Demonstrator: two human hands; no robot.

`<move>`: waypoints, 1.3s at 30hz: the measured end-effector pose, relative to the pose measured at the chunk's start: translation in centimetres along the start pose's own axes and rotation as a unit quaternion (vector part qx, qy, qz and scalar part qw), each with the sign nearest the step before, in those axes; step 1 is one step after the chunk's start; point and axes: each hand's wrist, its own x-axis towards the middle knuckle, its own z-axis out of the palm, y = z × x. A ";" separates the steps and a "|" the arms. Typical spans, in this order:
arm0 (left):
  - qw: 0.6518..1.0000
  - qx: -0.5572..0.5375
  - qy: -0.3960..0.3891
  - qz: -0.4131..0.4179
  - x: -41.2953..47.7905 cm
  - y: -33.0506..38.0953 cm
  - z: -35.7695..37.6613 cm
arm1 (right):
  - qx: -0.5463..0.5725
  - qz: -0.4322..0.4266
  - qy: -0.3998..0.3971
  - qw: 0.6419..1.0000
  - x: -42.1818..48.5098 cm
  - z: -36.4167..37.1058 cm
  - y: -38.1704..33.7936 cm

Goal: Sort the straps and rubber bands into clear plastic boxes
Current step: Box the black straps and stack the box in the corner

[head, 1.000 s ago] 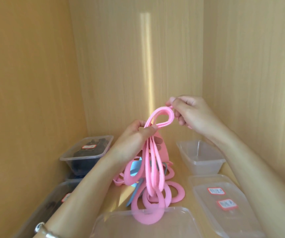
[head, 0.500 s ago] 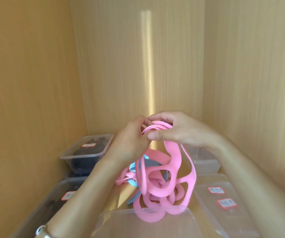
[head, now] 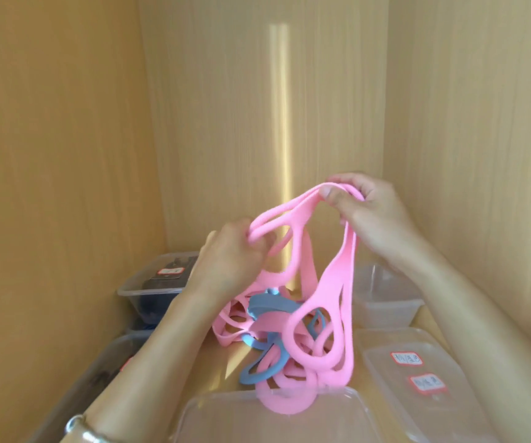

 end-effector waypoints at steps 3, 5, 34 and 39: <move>0.997 -0.025 0.004 -0.076 0.0 -0.2 -1.0 | -0.028 0.026 -0.050 0.998 -0.4 0.3 0.2; 0.992 -0.038 -0.042 -0.116 0.0 -0.5 -1.3 | -0.041 0.026 -0.054 0.997 -0.5 0.5 0.2; 0.739 -0.663 0.017 -0.116 -0.3 1.9 -1.1 | -0.113 0.039 -0.329 0.937 -2.0 0.6 -2.6; 0.711 -0.688 0.120 -0.083 0.4 1.7 -4.2 | 0.011 0.064 -0.256 0.965 -1.6 -0.3 -2.3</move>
